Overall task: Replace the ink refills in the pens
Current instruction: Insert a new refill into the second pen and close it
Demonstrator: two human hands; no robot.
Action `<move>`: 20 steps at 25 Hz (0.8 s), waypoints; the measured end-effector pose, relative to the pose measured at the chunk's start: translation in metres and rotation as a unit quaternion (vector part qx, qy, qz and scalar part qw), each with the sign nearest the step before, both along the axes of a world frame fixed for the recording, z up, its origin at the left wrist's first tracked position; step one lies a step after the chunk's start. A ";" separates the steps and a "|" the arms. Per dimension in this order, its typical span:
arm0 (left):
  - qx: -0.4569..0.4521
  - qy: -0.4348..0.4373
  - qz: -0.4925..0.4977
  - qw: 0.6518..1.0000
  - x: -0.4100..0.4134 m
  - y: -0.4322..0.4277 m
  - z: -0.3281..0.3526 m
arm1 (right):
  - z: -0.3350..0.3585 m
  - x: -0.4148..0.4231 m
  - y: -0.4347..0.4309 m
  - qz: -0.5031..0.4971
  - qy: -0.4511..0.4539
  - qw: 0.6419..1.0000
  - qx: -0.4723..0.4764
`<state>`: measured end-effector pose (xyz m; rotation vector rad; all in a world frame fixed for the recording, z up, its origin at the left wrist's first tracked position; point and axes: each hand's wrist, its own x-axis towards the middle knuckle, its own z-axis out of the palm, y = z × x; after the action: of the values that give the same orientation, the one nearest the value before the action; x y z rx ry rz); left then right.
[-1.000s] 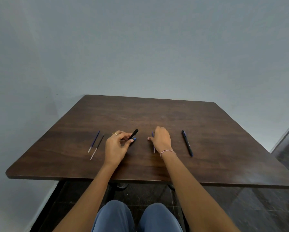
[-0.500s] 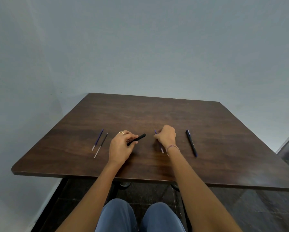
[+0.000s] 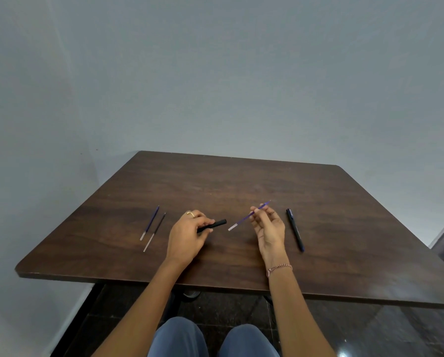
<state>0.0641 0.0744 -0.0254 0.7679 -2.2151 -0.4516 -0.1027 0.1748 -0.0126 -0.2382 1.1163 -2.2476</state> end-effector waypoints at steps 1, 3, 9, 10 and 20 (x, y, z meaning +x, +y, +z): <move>-0.002 -0.001 -0.003 1.000 0.000 0.000 0.000 | 0.000 0.000 0.001 -0.014 0.005 1.000 -0.018; 0.000 0.002 -0.007 1.000 -0.001 0.000 0.000 | 0.002 -0.001 0.003 -0.039 0.018 0.998 -0.048; -0.013 0.000 -0.017 1.000 -0.002 0.002 -0.001 | 0.004 0.002 0.005 -0.051 0.044 0.995 -0.071; -0.015 -0.001 -0.018 1.000 -0.002 0.001 -0.001 | 0.005 0.002 0.005 -0.048 0.048 0.995 -0.073; -0.019 0.018 -0.005 1.000 -0.001 0.000 -0.003 | 0.004 0.004 0.004 -0.033 0.069 0.994 -0.081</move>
<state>0.0627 0.0744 -0.0280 0.7223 -2.1886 -0.4240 -0.0986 0.1790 -0.0091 -0.4353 1.0243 -2.4151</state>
